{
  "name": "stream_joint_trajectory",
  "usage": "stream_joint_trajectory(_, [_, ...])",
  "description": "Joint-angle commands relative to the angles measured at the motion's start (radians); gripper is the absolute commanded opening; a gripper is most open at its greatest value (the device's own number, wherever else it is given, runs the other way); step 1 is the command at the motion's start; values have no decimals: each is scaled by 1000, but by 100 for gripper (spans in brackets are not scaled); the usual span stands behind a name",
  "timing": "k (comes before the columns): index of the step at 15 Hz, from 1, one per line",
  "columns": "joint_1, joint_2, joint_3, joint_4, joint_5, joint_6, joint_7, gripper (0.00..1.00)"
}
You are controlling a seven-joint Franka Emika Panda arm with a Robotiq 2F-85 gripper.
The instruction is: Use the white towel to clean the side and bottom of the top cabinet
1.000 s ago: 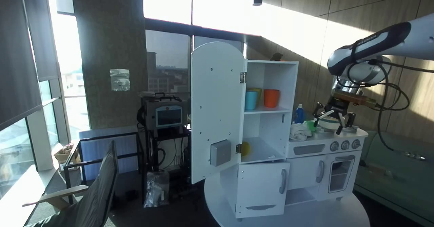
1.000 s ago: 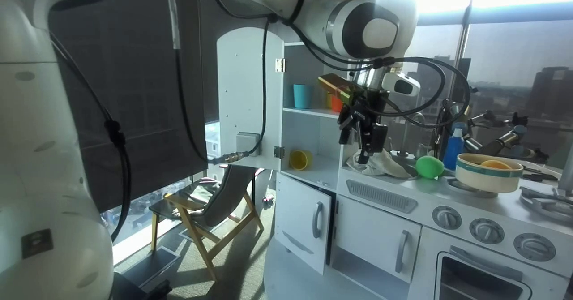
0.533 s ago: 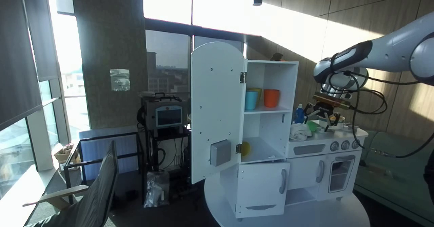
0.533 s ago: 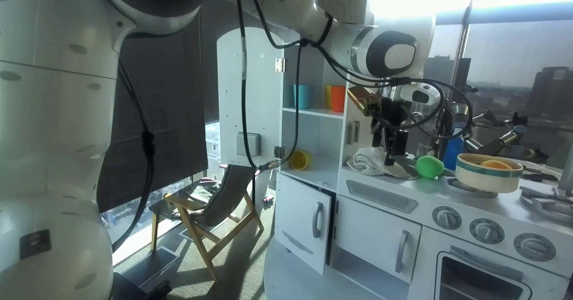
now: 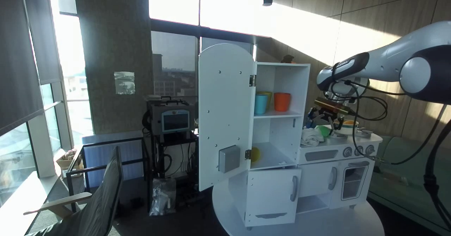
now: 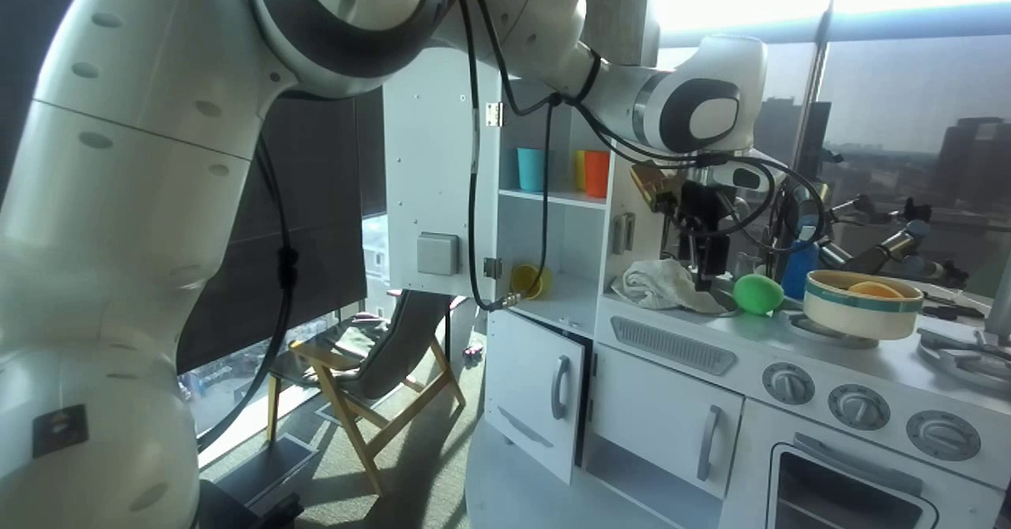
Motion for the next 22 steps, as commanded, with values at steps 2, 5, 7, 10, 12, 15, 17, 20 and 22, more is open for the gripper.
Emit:
stream_joint_trajectory(2, [-4,69,28,82,49,-14,28,100])
stream_joint_trajectory(5, [0,92,37,96,51,-19,26,100])
stream_joint_trajectory(7, [-4,93,43,96,58,-20,20,74])
stream_joint_trajectory(10, [-9,83,44,89,68,-23,21,49])
stream_joint_trajectory(12, [-14,80,44,92,81,-42,21,34])
stream_joint_trajectory(15, [-34,62,47,91,113,-106,0,12])
stream_joint_trajectory(17, [-44,44,39,86,126,-134,2,4])
stream_joint_trajectory(20, [-58,15,29,76,140,-157,12,5])
stream_joint_trajectory(22, [-72,-1,23,78,161,-179,22,5])
